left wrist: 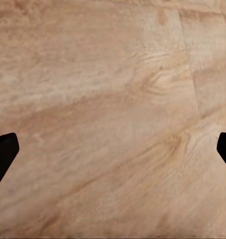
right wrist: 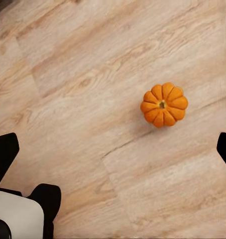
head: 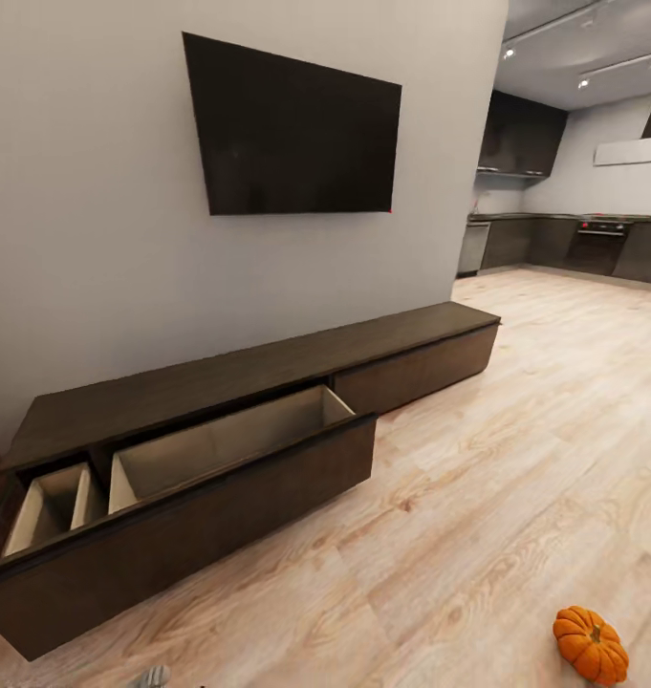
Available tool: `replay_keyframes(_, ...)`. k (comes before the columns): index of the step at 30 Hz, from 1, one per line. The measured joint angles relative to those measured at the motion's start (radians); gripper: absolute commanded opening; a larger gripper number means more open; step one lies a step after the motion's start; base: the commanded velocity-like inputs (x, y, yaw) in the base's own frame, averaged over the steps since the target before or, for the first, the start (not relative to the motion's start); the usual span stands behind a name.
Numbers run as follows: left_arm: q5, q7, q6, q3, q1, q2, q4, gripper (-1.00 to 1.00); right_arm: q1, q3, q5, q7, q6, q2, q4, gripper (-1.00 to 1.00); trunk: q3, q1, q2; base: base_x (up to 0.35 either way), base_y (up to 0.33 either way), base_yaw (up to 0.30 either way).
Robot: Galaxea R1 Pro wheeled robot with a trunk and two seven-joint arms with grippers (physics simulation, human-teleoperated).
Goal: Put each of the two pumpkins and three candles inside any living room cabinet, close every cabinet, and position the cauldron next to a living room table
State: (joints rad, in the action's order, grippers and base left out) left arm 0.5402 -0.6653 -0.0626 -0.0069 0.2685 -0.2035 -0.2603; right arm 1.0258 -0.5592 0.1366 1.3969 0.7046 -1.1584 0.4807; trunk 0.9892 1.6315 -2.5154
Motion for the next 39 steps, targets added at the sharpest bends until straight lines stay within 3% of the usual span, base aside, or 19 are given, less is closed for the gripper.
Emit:
replay_keyframes(23, 0.000, 0.004, 0.000, 0.001, 0.000, 0.001, 0.000, 1.00, 0.000, 0.000, 0.000, -0.001, -0.001, -0.001, 0.000, 1.00, 0.000, -0.001, 0.000, -0.048, -0.002, -0.300)
replay_keyframes(39, 0.000, 0.008, 0.000, 0.001, 0.000, 0.002, 0.000, 1.00, 0.000, 0.000, 0.000, -0.007, -0.001, -0.001, 0.000, 1.00, 0.000, -0.001, 0.000, 0.000, -0.124, -0.300)
